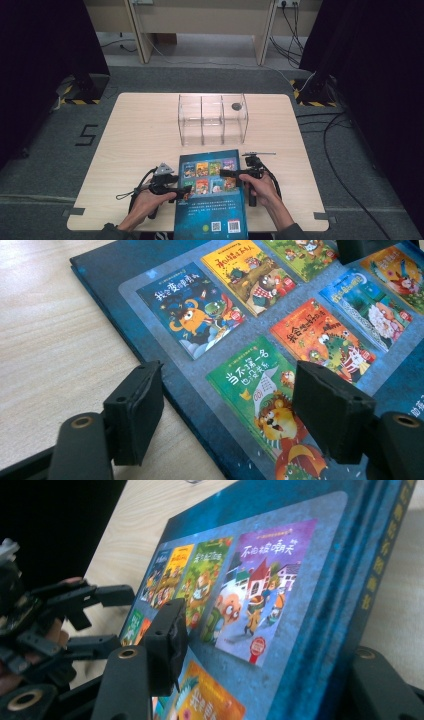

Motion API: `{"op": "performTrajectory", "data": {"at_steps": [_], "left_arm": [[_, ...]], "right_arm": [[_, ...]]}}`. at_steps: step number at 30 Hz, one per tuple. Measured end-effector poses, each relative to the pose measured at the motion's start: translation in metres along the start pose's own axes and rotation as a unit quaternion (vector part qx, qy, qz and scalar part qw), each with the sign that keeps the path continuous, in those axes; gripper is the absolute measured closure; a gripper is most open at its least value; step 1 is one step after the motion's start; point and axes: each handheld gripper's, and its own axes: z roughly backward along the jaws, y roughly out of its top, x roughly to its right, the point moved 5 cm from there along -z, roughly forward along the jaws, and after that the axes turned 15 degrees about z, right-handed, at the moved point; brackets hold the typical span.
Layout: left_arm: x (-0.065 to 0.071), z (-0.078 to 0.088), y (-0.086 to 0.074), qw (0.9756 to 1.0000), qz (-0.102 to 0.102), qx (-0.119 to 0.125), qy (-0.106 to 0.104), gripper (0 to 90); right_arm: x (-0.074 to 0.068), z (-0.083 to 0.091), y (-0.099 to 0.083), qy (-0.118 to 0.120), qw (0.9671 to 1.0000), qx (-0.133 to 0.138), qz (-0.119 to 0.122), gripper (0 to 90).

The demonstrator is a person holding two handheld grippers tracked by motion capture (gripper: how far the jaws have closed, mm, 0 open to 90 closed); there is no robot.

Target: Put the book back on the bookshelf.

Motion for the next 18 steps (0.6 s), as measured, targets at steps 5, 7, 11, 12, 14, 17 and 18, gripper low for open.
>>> {"op": "performTrajectory", "data": {"at_steps": [5,7,11,12,14,17,18], "left_arm": [[-0.002,-0.001,0.001,1.0000,0.007,0.003,-0.006,24.3],[-0.002,0.000,0.002,0.9999,0.011,0.004,-0.006,21.7],[-0.006,0.001,0.003,0.9996,0.026,0.005,-0.011,19.6],[-0.007,0.002,0.003,0.9996,0.028,0.005,-0.010,19.6],[-0.007,0.004,0.005,0.9988,0.043,0.007,-0.023,17.5],[-0.005,0.007,0.007,0.9980,0.049,0.014,-0.038,16.2],[-0.004,0.007,0.007,0.9978,0.049,0.014,-0.043,16.2]], "right_arm": [[-0.002,0.004,0.005,-0.002,0.9961,0.018,0.086,48.3],[-0.003,0.005,0.008,-0.004,0.9942,0.022,0.105,48.3],[-0.009,0.013,0.019,-0.012,0.9878,0.027,0.153,48.3],[-0.009,0.013,0.019,-0.012,0.9878,0.027,0.153,48.3],[-0.011,0.018,0.023,-0.016,0.9851,0.032,0.168,48.3],[-0.019,0.027,0.034,-0.019,0.9748,0.057,0.215,48.7],[-0.019,0.027,0.034,-0.019,0.9748,0.057,0.215,48.7]]}}
